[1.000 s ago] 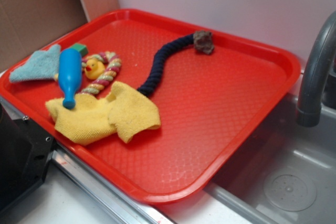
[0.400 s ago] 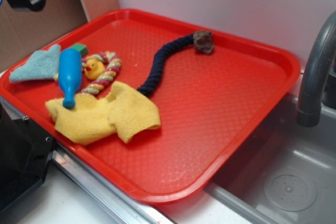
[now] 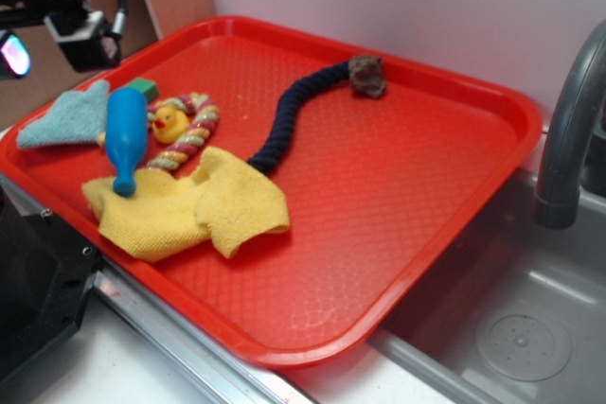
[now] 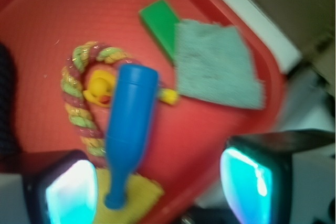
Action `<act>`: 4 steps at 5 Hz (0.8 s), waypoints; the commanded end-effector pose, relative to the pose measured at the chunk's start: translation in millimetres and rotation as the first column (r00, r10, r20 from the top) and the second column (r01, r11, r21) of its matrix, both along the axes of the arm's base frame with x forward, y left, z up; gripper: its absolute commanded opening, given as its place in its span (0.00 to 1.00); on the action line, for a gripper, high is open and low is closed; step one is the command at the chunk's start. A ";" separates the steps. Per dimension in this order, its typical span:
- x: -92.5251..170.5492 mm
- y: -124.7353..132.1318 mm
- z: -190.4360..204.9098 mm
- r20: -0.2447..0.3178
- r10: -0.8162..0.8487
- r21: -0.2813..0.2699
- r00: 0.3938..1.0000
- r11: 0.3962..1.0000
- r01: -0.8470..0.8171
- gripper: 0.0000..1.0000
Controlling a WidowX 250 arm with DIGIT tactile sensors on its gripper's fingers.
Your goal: Grab the blue bottle.
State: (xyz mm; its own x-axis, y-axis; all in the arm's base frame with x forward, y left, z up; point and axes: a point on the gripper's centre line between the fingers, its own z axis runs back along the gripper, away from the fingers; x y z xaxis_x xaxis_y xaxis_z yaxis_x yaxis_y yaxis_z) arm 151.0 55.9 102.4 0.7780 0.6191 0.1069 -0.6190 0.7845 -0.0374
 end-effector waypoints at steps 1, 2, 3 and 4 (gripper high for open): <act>8.8 2.6 -38.4 -0.048 -0.016 -0.011 0.999 1.000 0.015 1.00; -9.3 7.2 -56.3 -0.132 0.009 0.000 0.991 1.000 -0.009 1.00; 0.9 7.5 -70.1 -0.156 -0.030 -0.002 0.987 1.000 0.031 1.00; 12.2 6.7 -77.1 -0.207 -0.052 0.032 0.977 0.998 0.060 0.00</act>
